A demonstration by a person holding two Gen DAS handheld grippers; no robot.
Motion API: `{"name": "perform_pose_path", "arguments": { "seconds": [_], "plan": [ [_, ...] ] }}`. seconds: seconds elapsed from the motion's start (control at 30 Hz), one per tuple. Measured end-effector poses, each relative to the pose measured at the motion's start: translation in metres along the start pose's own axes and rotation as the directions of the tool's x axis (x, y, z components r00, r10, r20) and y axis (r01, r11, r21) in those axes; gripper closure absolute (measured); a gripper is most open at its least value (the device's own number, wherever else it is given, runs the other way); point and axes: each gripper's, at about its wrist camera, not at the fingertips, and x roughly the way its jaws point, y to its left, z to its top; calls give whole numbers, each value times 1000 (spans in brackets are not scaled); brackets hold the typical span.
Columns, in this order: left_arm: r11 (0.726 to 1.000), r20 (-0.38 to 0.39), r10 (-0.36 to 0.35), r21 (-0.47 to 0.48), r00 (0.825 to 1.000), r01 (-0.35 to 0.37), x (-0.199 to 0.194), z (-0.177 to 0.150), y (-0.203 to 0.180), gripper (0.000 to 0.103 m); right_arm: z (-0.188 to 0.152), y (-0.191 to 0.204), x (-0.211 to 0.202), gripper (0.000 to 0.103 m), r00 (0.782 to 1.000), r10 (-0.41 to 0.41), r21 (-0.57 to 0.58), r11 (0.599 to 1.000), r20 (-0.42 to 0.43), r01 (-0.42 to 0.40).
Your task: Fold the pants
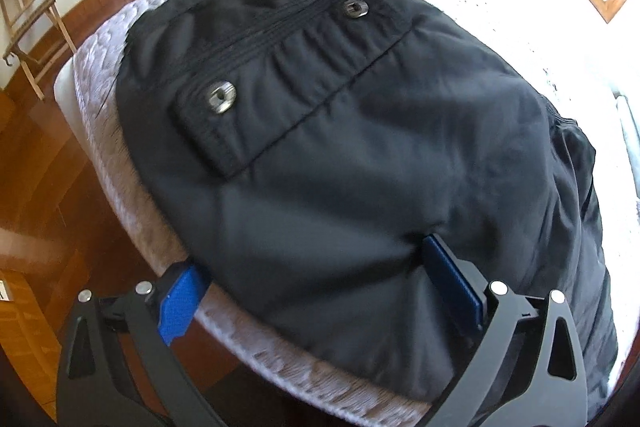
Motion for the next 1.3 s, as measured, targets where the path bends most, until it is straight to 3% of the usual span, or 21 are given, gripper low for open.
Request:
{"name": "perform_pose_path", "arguments": {
  "seconds": [0.17,0.23,0.37,0.47,0.5,0.57,0.67,0.7,0.73,0.97,1.2,1.23,1.3],
  "plan": [
    [999,11,-35,7,999,35,5,1,-27,4,29,31,-30,88,996,-20,-111,993,83,29],
    [998,4,-64,20,998,64,12,1,-41,4,39,18,-31,88,992,-77,-80,993,96,85],
    [997,50,-30,74,998,27,23,2,-63,2,32,-28,-16,88,975,-222,-4,975,30,222],
    [998,42,-42,45,998,40,28,6,-61,2,18,-41,-12,84,976,-212,9,977,39,212],
    [997,38,-51,52,998,49,28,5,-59,2,15,-44,-12,79,980,-195,20,981,48,194],
    [995,30,-68,71,997,66,23,2,-53,4,15,-51,-17,57,982,-177,56,983,63,174],
    [996,44,-70,63,997,67,13,-2,-29,4,9,-54,-22,49,983,-154,71,987,101,147],
    [996,56,-75,52,996,72,6,-5,-14,4,7,-55,-24,37,981,-156,75,986,113,148],
    [996,73,-83,36,994,80,-1,-6,-6,4,5,-56,-28,34,980,-153,77,987,130,144],
    [997,153,-77,-13,985,79,-34,-19,28,3,-2,-69,-36,34,984,-112,76,992,140,102],
    [992,113,-127,22,985,126,-38,-34,9,3,8,-64,-5,33,982,-120,82,991,143,109],
    [991,107,-133,30,985,131,-38,-34,8,3,9,-65,-2,36,982,-123,85,990,145,112],
    [990,97,-140,42,985,136,-57,-52,-11,3,12,-65,3,51,982,-118,88,990,149,106]
  ]
}}
